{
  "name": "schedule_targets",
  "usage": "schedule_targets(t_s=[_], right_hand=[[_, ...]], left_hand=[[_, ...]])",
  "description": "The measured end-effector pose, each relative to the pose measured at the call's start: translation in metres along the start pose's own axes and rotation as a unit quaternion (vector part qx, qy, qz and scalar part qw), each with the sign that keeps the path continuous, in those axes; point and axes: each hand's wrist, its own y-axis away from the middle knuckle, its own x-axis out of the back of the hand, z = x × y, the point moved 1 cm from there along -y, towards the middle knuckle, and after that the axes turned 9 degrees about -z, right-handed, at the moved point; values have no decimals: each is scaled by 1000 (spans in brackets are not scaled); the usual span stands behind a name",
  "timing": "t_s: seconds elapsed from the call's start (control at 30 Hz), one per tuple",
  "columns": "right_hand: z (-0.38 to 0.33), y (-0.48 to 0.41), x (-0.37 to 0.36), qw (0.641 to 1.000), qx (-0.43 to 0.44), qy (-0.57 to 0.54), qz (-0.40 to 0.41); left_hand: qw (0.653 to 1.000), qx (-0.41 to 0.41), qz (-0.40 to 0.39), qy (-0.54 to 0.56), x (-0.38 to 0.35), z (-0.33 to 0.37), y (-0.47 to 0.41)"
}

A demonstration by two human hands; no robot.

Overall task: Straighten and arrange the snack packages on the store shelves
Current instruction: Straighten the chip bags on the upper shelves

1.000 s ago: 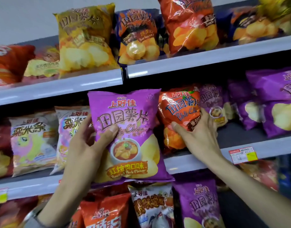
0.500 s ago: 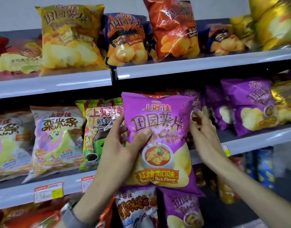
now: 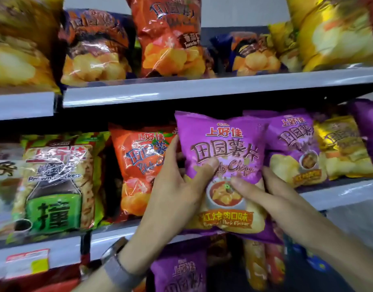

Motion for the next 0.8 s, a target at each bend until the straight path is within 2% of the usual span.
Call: schedule_targets(t_s=[0.13,0.23,0.37,0.5,0.8], right_hand=[[10,-27,38,996,16,56,66],[18,-53,53,993,15,86,86],[36,-82,48,990,16,114,87],[51,-86,35,989,28,119,85],[63,-76,37,991,37,130,15]], left_hand=[[1000,21,7,5,-27,-6,-26],[999,30,7,-18,-37,-8,-40],[995,52,12,-83,-36,-15,-53],[993,75,2,-96,-29,-23,-50],[972,100,-40,-208,-21,-27,-25]])
